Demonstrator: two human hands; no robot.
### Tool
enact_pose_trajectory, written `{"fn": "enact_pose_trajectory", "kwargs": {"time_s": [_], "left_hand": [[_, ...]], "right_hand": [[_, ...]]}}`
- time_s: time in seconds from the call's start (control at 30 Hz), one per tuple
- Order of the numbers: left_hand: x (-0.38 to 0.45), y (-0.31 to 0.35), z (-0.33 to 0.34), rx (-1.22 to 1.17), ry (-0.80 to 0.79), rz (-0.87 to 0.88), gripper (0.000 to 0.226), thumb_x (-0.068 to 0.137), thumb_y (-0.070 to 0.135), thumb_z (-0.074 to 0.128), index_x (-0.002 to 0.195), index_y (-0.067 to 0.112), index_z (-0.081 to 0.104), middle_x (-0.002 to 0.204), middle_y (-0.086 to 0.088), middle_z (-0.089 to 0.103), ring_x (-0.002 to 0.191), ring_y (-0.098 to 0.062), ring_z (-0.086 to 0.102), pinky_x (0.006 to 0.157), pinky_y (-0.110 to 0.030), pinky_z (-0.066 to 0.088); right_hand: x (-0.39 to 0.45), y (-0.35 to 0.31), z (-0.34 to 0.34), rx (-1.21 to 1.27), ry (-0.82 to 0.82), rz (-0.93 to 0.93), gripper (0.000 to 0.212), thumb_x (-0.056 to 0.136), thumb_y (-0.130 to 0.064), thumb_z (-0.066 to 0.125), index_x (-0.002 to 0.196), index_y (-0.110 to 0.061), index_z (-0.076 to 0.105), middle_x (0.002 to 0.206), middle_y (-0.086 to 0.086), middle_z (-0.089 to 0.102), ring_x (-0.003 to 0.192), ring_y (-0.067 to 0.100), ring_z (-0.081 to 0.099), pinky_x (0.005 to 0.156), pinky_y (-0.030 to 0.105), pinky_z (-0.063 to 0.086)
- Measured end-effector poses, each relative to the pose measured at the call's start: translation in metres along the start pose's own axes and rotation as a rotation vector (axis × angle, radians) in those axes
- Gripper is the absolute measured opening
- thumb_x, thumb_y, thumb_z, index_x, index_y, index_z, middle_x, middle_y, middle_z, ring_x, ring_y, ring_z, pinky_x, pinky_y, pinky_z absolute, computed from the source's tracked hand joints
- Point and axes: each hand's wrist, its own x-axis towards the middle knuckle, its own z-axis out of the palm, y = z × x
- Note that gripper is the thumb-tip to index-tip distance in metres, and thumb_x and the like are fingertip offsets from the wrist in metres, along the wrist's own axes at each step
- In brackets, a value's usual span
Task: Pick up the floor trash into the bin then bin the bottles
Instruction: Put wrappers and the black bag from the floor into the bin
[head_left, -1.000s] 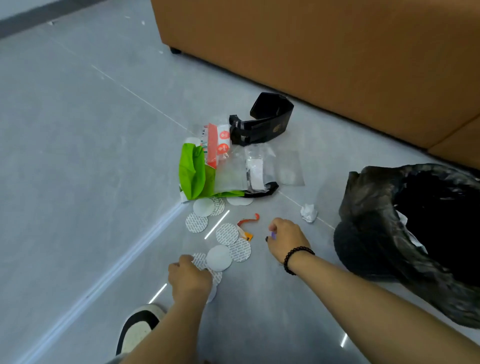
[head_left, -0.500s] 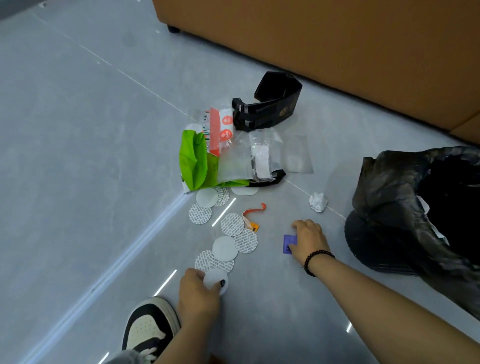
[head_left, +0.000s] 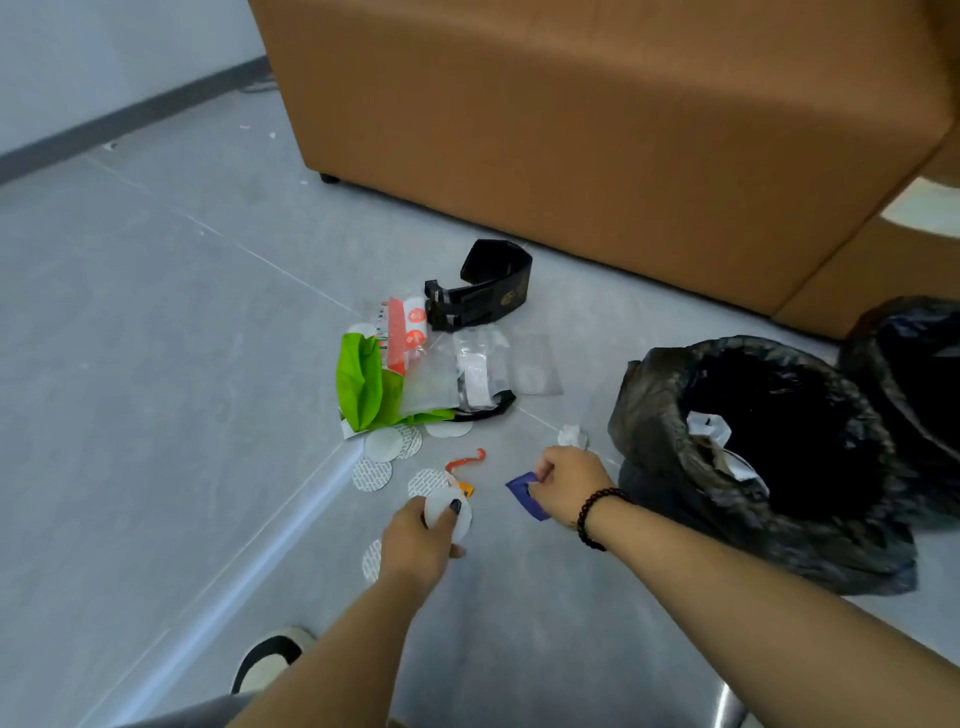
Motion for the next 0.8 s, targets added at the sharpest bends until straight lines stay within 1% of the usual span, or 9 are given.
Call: {"fn": "enact_pose_trajectory", "kwargs": {"time_s": [0.1,0.17,0.23,0.3,0.4,0.57,0.63,0.7,0.8], "left_hand": [[-0.010,0.034,0.001,-0.059,-0.018,0.085,0.015,0.095,0.026,0.054,0.100,0.012,0.058,0.095,-0.009,0.068,0.049,-0.005,0.065,0.043,-0.016,0.040],[-0.021,0.056,0.003,-0.143,-0.036,0.120,0.011,0.094,0.022,0.055,0.099,0.013,0.060,0.098,-0.007,0.068,0.052,-0.009,0.067,0.054,-0.024,0.051],[-0.033,0.077,0.007,-0.234,-0.062,0.139,0.005,0.094,0.016,0.055,0.093,0.019,0.059,0.096,-0.005,0.067,0.055,-0.013,0.069,0.064,-0.034,0.054],[-0.046,0.094,0.014,-0.289,-0.115,0.153,0.010,0.094,0.013,0.055,0.100,0.020,0.058,0.099,-0.004,0.065,0.059,-0.013,0.069,0.057,-0.027,0.046],[-0.071,0.113,0.025,-0.276,-0.204,0.196,0.023,0.093,0.014,0.057,0.115,0.017,0.055,0.108,-0.004,0.065,0.070,-0.014,0.071,0.061,-0.023,0.045],[-0.106,0.118,0.036,-0.335,-0.270,0.224,0.022,0.090,0.012,0.062,0.110,0.013,0.054,0.102,-0.004,0.069,0.062,-0.007,0.069,0.057,-0.019,0.044],[-0.110,0.115,0.037,-0.349,-0.274,0.217,0.025,0.090,0.012,0.063,0.114,0.014,0.054,0.104,-0.007,0.070,0.063,-0.007,0.069,0.059,-0.020,0.043],[-0.110,0.115,0.036,-0.351,-0.280,0.211,0.028,0.090,0.012,0.062,0.117,0.015,0.054,0.104,-0.007,0.070,0.067,-0.007,0.070,0.061,-0.021,0.044],[-0.108,0.117,0.035,-0.335,-0.306,0.225,0.032,0.091,0.011,0.061,0.121,0.019,0.054,0.101,-0.007,0.071,0.073,-0.008,0.069,0.063,-0.021,0.045]], "right_hand": [[-0.021,-0.019,-0.052,0.005,0.051,-0.117,0.013,0.083,-0.013,0.060,0.075,-0.021,0.055,0.086,0.003,0.061,0.084,0.018,0.057,0.075,0.025,0.049],[-0.040,-0.029,-0.093,-0.022,0.118,-0.196,0.011,0.082,-0.013,0.062,0.075,-0.019,0.057,0.081,-0.001,0.057,0.080,0.015,0.055,0.072,0.023,0.047],[-0.060,-0.033,-0.135,-0.069,0.192,-0.249,0.008,0.082,-0.013,0.063,0.076,-0.018,0.059,0.078,-0.003,0.056,0.079,0.014,0.054,0.072,0.022,0.044],[-0.077,-0.027,-0.172,-0.111,0.253,-0.256,0.007,0.082,-0.014,0.064,0.077,-0.016,0.059,0.077,-0.004,0.055,0.078,0.013,0.053,0.071,0.022,0.043],[-0.091,0.004,-0.207,-0.172,0.322,-0.186,0.010,0.082,-0.016,0.064,0.074,-0.015,0.057,0.072,-0.006,0.054,0.079,0.016,0.055,0.072,0.026,0.046],[-0.087,0.064,-0.209,-0.349,0.260,0.071,0.014,0.087,-0.013,0.058,0.073,-0.013,0.056,0.093,0.011,0.069,0.085,0.024,0.063,0.074,0.035,0.053],[-0.086,0.077,-0.200,-0.338,0.225,0.122,0.005,0.088,-0.017,0.059,0.087,-0.012,0.062,0.097,0.010,0.069,0.088,0.023,0.063,0.078,0.036,0.055],[-0.082,0.076,-0.194,-0.278,0.265,0.117,0.013,0.089,-0.024,0.060,0.099,-0.015,0.062,0.096,0.004,0.067,0.088,0.020,0.062,0.079,0.034,0.054],[-0.081,0.047,-0.185,0.005,0.326,0.019,0.011,0.088,-0.022,0.061,0.089,-0.013,0.066,0.084,0.001,0.068,0.081,0.018,0.064,0.074,0.029,0.053]]}}
